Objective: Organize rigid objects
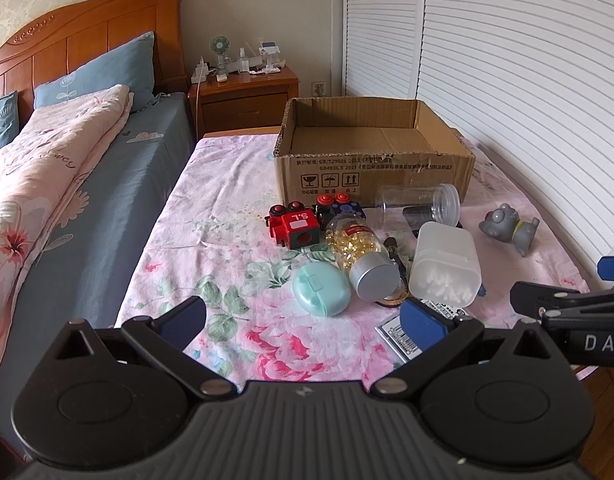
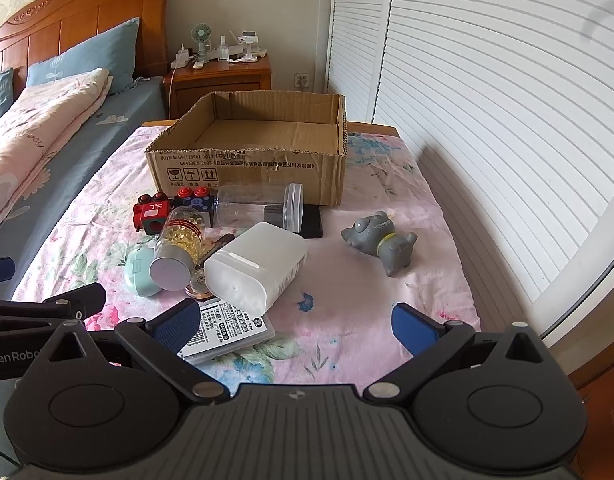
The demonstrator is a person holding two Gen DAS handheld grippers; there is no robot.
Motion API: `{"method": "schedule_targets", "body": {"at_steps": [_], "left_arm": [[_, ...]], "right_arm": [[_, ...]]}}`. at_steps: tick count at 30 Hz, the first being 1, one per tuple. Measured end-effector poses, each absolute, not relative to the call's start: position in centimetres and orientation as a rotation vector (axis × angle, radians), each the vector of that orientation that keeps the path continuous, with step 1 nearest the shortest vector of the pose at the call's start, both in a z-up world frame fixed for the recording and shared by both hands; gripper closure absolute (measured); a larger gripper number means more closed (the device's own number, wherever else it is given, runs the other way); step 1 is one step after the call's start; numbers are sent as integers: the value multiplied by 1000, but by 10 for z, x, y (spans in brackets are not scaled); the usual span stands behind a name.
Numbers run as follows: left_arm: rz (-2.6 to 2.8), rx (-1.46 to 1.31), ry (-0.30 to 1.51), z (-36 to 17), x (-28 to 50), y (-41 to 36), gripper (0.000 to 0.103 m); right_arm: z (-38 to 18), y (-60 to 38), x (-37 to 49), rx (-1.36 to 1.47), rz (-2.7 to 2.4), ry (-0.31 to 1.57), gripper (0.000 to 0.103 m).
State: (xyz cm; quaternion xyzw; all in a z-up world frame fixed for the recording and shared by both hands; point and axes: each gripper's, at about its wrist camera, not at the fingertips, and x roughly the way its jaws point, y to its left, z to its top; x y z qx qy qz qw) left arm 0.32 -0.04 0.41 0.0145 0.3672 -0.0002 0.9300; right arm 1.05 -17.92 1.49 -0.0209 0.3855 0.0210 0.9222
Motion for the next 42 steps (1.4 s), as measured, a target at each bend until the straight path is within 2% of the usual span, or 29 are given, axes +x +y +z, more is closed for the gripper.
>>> {"method": "schedule_targets", "body": {"at_steps": [15, 20, 29, 42], "left_arm": [[-63, 23, 727, 1, 12, 8, 1], [-66, 44, 732, -9, 17, 18, 1], [-98, 100, 775, -31, 30, 26, 1], [-196, 149, 834, -57, 52, 28, 1]], "right_arm": [[12, -179, 12, -77, 216, 720, 0], [-7, -179, 13, -115, 342, 718, 0], [-60, -160, 31, -230, 385, 843, 0], [-88, -139, 56, -251, 397, 868, 0]]}}
